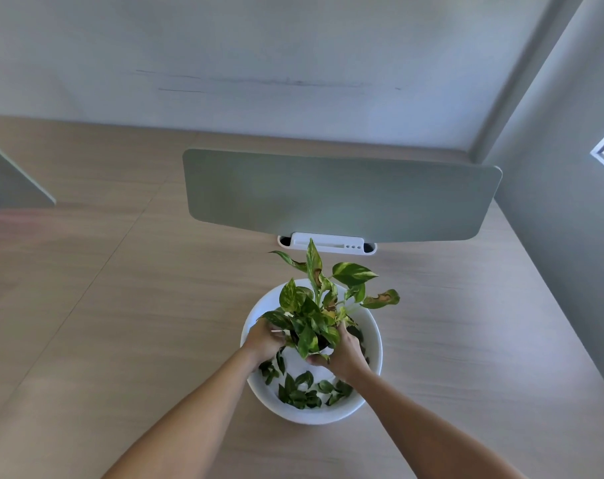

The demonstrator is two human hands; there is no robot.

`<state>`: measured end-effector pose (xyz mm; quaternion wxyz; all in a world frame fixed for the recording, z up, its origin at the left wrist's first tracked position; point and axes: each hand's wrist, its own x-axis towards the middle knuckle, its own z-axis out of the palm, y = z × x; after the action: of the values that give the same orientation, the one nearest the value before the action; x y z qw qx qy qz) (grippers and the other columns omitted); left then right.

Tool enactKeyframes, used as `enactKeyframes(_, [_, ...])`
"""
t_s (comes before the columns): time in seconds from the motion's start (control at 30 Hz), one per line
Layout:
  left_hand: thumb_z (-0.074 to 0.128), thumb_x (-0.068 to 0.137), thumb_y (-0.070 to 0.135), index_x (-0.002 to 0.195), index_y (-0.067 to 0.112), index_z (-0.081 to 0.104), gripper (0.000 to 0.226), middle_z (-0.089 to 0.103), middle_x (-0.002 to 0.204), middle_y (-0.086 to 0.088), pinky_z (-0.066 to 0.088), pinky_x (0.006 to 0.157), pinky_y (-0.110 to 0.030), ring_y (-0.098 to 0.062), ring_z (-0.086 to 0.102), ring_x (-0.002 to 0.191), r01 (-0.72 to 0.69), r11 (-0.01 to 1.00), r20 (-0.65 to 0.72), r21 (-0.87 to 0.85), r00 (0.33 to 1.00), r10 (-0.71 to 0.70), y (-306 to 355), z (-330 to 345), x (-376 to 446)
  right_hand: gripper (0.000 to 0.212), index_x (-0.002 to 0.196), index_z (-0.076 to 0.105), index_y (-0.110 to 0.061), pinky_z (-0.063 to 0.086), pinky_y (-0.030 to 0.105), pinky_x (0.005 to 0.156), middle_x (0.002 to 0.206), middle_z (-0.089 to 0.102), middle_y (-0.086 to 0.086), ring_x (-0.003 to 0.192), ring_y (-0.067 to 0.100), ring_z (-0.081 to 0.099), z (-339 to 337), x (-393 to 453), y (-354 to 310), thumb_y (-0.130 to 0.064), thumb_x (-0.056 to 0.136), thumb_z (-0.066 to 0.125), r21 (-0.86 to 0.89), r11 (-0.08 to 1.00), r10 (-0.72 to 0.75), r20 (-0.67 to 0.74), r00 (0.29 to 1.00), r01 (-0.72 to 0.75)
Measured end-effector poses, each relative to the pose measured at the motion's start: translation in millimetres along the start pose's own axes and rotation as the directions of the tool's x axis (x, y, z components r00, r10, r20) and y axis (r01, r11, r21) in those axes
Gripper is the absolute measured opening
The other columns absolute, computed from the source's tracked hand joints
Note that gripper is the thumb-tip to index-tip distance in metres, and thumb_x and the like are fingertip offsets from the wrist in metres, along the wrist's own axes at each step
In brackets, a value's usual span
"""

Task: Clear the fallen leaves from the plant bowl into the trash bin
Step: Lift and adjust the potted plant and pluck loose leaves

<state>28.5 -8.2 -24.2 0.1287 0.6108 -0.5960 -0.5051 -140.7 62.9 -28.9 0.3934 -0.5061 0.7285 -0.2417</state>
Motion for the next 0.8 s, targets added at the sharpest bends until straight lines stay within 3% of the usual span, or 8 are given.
enactKeyframes(0.13, [0.049, 0.085, 0.004, 0.072, 0.014, 0.062, 0.022, 0.065, 0.082, -0.003, 0.044, 0.076, -0.028, -0.028, 0.061, 0.097, -0.109, 0.961, -0.026, 0.256, 0.993, 0.119, -11, 2, 2, 0.094, 0.132, 0.037, -0.018, 0.041, 0.04, 0.105, 0.128, 0.059, 0.004, 0.121, 0.027, 0.052, 2, -1, 0, -0.042, 0.056, 0.088, 0.026, 0.999, 0.023, -0.012, 1.0, -0.023])
enactKeyframes(0.17, [0.048, 0.085, 0.006, 0.089, 0.016, 0.067, 0.022, 0.067, 0.099, -0.004, 0.047, 0.088, -0.03, -0.026, 0.059, 0.109, -0.162, 0.931, -0.011, 0.328, 0.984, 0.176, -19, 5, 7, 0.097, 0.132, 0.036, -0.02, 0.042, 0.043, 0.105, 0.127, 0.061, 0.003, 0.12, 0.027, 0.054, 4, -1, 0, -0.047, 0.054, 0.088, 0.03, 0.999, 0.024, -0.016, 1.0, -0.024])
enactKeyframes(0.23, [0.048, 0.082, 0.006, 0.131, 0.027, 0.052, 0.053, 0.045, 0.142, -0.005, 0.031, 0.114, -0.041, -0.029, 0.034, 0.139, -0.198, 0.822, 0.101, 0.534, 0.98, 0.17, -38, 14, 20, 0.103, 0.134, 0.034, -0.025, 0.046, 0.045, 0.102, 0.125, 0.062, 0.0, 0.116, 0.026, 0.057, 8, 0, 2, -0.056, 0.05, 0.086, 0.054, 0.998, 0.034, -0.028, 0.999, -0.033])
enactKeyframes(0.33, [0.048, 0.086, 0.003, 0.144, 0.031, 0.036, 0.066, 0.02, 0.158, -0.001, 0.017, 0.12, -0.05, -0.031, 0.007, 0.149, -0.208, 0.741, 0.186, 0.638, 0.976, 0.113, -49, 27, 23, 0.101, 0.136, 0.036, -0.024, 0.049, 0.042, 0.098, 0.124, 0.06, -0.001, 0.111, 0.021, 0.058, 13, -3, -1, -0.054, 0.053, 0.086, 0.055, 0.998, 0.018, -0.055, 0.998, -0.015])
enactKeyframes(0.47, [0.043, 0.092, 0.009, 0.136, 0.028, 0.051, 0.049, 0.035, 0.153, 0.002, 0.03, 0.115, -0.042, -0.03, 0.026, 0.141, -0.283, 0.691, 0.164, 0.665, 0.958, 0.235, -51, 27, 20, 0.093, 0.135, 0.039, -0.022, 0.047, 0.033, 0.093, 0.12, 0.06, -0.004, 0.103, 0.015, 0.055, 15, -1, -7, -0.048, 0.059, 0.086, 0.048, 0.999, 0.026, -0.096, 0.995, -0.022])
enactKeyframes(0.6, [0.038, 0.089, 0.016, 0.122, 0.021, 0.064, 0.042, 0.053, 0.134, 0.0, 0.041, 0.094, -0.027, -0.024, 0.043, 0.124, -0.253, 0.708, 0.104, 0.659, 0.963, 0.247, -61, 28, 21, 0.08, 0.129, 0.041, -0.023, 0.041, 0.028, 0.083, 0.107, 0.061, -0.006, 0.09, 0.013, 0.06, 11, 0, -14, -0.037, 0.064, 0.086, 0.126, 0.987, 0.113, -0.092, 0.989, -0.101])
enactKeyframes(0.7, [0.045, 0.088, 0.004, 0.101, 0.004, 0.068, 0.027, 0.061, 0.116, -0.009, 0.046, 0.085, -0.033, -0.028, 0.052, 0.113, -0.232, 0.711, 0.082, 0.664, 0.967, 0.239, -56, 27, 15, 0.077, 0.126, 0.042, -0.019, 0.04, 0.027, 0.081, 0.105, 0.059, -0.007, 0.075, -0.005, 0.054, 8, -1, -16, -0.036, 0.065, 0.086, 0.123, 0.986, 0.123, -0.067, 0.99, -0.114])
enactKeyframes(0.8, [0.045, 0.086, -0.003, 0.092, -0.002, 0.066, 0.022, 0.063, 0.106, -0.015, 0.047, 0.08, -0.035, -0.03, 0.059, 0.103, -0.255, 0.653, 0.104, 0.713, 0.96, 0.261, -48, 25, 9, 0.074, 0.12, 0.045, -0.019, 0.043, 0.029, 0.083, 0.104, 0.058, -0.006, 0.088, 0.014, 0.056, 9, 0, -17, -0.042, 0.063, 0.086, 0.071, 0.989, 0.135, -0.05, 0.99, -0.132])
